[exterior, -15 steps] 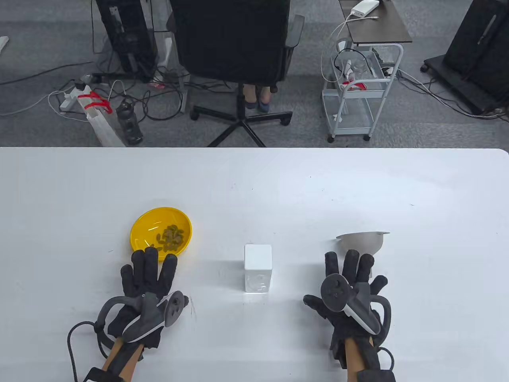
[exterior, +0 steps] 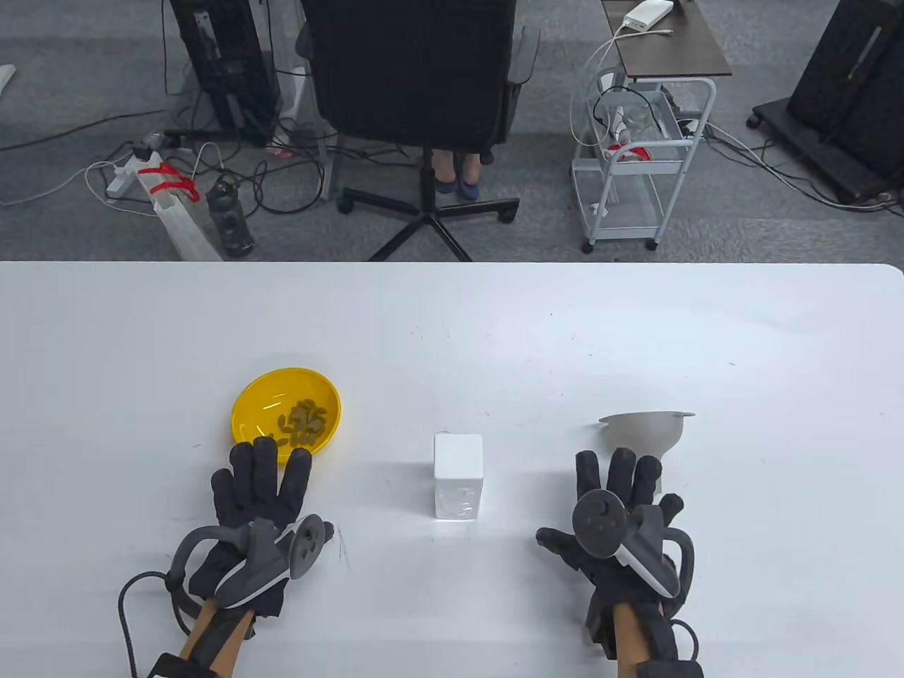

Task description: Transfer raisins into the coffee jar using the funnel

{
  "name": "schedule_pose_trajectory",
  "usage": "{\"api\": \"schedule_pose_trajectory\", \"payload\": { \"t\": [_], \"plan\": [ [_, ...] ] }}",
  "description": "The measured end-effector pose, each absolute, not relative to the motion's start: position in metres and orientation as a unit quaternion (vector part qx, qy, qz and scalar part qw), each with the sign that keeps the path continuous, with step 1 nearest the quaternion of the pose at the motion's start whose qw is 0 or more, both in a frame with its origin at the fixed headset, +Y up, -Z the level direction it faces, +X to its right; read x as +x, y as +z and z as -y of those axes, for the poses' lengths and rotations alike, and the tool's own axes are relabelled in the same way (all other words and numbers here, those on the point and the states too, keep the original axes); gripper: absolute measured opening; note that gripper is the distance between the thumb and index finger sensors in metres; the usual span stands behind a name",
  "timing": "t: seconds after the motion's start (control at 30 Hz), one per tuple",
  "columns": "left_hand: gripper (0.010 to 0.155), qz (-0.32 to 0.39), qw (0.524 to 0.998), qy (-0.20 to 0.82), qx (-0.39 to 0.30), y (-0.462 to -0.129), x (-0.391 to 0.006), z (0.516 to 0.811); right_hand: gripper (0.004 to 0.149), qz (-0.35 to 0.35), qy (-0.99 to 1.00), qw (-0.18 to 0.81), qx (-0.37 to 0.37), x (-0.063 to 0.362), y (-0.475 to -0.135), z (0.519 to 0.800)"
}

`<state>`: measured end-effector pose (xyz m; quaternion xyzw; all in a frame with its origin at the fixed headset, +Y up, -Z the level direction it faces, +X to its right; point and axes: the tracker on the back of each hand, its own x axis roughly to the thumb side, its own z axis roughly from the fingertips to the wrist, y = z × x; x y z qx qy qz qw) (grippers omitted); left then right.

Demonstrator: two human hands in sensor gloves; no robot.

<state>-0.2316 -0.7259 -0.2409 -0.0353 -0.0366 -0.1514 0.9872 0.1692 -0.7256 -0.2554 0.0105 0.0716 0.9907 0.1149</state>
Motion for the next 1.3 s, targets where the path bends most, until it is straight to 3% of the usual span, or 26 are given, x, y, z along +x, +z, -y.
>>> {"api": "schedule_pose_trajectory", "payload": {
  "t": [0.3, 0.5, 0.67, 0.77, 0.8, 0.9, 1.07, 1.3],
  "plan": [
    [0.099, 0.040, 0.990, -0.134, -0.026, -0.241, -0.232, 0.721, 0.113, -0.083, 0.975, 0.191, 0.081, 0.147, -0.263, 0.724],
    [0.099, 0.041, 0.991, -0.128, -0.026, -0.241, -0.233, 0.723, 0.114, -0.147, 0.949, 0.255, 0.112, 0.109, -0.291, 0.727],
    [0.099, 0.044, 0.991, -0.121, -0.023, -0.241, -0.234, 0.724, 0.119, -0.156, 0.926, 0.325, 0.110, 0.091, -0.307, 0.735],
    [0.099, 0.044, 0.992, -0.118, -0.022, -0.242, -0.235, 0.725, 0.114, -0.170, 0.906, 0.371, 0.112, 0.087, -0.310, 0.746],
    [0.099, 0.045, 0.992, -0.117, -0.022, -0.242, -0.234, 0.725, 0.106, -0.177, 0.899, 0.385, 0.110, 0.086, -0.311, 0.750],
    [0.100, 0.051, 0.991, -0.116, -0.030, -0.242, -0.233, 0.727, 0.092, -0.156, 0.891, 0.414, 0.102, 0.087, -0.310, 0.753],
    [0.100, 0.076, 0.993, -0.090, -0.024, -0.239, -0.227, 0.721, 0.090, -0.124, 0.883, 0.439, 0.111, 0.087, -0.303, 0.748],
    [0.104, 0.192, 0.978, 0.066, 0.050, -0.237, -0.189, 0.687, 0.089, -0.068, 0.883, 0.442, 0.143, 0.087, -0.290, 0.733]
  ]
}}
